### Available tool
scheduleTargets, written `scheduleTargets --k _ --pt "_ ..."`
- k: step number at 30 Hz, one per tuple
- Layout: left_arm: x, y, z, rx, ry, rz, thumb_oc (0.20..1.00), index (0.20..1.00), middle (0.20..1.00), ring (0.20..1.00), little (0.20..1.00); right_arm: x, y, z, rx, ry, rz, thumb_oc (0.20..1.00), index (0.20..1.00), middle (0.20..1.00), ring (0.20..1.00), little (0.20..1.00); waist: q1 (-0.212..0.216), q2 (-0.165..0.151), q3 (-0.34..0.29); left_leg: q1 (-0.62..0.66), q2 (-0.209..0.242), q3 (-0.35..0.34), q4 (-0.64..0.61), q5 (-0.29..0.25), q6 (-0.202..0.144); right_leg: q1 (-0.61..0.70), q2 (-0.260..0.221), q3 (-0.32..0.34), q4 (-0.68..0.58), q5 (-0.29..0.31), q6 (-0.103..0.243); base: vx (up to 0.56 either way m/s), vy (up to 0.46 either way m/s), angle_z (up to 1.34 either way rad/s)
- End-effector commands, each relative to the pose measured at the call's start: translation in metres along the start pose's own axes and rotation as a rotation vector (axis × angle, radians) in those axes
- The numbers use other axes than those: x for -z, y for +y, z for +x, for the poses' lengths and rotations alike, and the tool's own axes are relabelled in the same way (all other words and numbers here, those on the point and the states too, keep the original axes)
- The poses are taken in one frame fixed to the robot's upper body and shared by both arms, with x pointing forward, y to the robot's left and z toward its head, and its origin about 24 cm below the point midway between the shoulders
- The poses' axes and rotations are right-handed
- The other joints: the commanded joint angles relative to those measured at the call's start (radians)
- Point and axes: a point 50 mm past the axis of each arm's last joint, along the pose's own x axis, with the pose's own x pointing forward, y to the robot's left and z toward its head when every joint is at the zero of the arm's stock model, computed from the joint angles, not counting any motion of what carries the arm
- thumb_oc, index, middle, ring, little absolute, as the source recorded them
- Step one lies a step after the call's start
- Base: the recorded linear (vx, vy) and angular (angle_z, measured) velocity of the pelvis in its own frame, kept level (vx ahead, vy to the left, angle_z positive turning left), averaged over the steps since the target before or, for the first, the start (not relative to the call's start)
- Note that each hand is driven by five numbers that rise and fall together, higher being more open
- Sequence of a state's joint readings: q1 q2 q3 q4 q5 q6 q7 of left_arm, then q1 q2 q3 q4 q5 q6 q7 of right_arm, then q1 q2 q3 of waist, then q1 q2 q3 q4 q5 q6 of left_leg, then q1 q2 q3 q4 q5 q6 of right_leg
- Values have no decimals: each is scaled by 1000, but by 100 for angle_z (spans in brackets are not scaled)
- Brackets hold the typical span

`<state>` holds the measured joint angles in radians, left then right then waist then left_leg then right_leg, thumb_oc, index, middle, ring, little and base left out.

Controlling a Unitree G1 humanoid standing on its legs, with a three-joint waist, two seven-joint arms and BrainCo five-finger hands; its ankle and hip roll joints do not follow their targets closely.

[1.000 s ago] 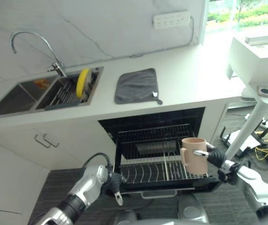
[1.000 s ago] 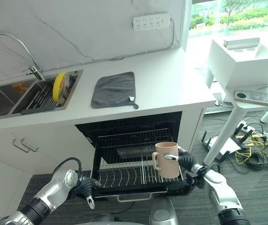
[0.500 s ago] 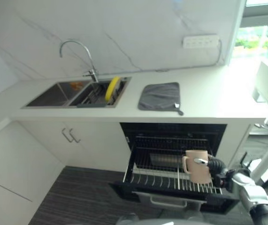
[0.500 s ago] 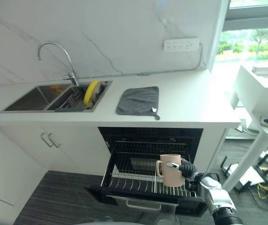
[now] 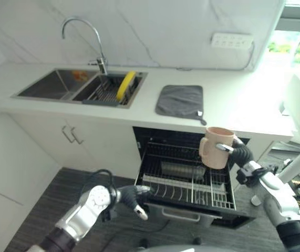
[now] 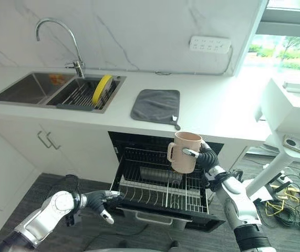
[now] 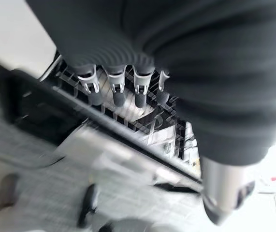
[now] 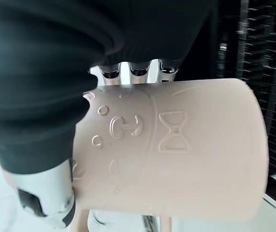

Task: Place the dishes in the dishwasher.

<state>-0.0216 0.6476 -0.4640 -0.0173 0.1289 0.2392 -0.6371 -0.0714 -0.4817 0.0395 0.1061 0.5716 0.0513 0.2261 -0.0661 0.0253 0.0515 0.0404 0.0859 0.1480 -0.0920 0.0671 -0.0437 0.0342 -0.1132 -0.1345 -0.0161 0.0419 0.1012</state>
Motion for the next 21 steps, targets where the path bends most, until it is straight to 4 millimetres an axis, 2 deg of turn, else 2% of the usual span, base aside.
scheduleTargets --k 1,4,10,13,14,16,21 --pt "-4 13 3 -66 -40 -36 1000 1000 1000 1000 1000 -49 -3 13 -9 -229 -41 200 200 200 200 200 -7 2 -4 54 8 4 108 -44 -7 53 5 5 75 -56 7 -9 2 -4" --pt "-5 21 2 -112 -39 -32 1000 1000 1000 1000 1000 -50 -4 14 -6 -225 -43 200 200 200 200 200 -13 -1 -10 69 6 10 104 -56 -2 50 4 10 86 -51 6 33 -4 -10" --pt "-3 37 -18 -241 -76 -26 1000 1000 1000 1000 1000 -41 -6 7 14 -179 -29 200 200 200 200 200 -9 1 -6 90 2 16 96 -70 4 69 10 -2 71 -64 -6 75 -21 1" --pt "-2 42 -29 -309 -85 15 1000 1000 1000 1000 1000 -34 -3 2 21 -152 -21 200 200 200 200 200 -7 2 19 82 -4 23 106 -77 9 65 11 -11 72 -68 -12 22 -82 5" --pt "-7 48 -32 -349 -83 75 1000 1000 1000 1000 1000 -36 0 5 22 -169 -23 200 200 200 200 200 -4 2 62 37 -7 17 136 -78 11 25 7 -16 98 -71 -16 -216 -102 1" --pt "-16 59 -35 -386 -100 130 1000 1000 1000 1000 1000 -45 1 10 23 -207 -31 200 200 200 200 200 1 3 109 -21 -13 7 171 -77 13 -24 3 -13 125 -70 -20 -334 -84 1" --pt "-44 87 -41 -475 -150 229 1000 1000 1000 1000 1000 -78 7 27 2 -316 -71 200 200 200 200 200 2 7 244 -162 -17 -9 243 -57 10 -140 -4 -6 178 -55 -29 -338 -37 -4"
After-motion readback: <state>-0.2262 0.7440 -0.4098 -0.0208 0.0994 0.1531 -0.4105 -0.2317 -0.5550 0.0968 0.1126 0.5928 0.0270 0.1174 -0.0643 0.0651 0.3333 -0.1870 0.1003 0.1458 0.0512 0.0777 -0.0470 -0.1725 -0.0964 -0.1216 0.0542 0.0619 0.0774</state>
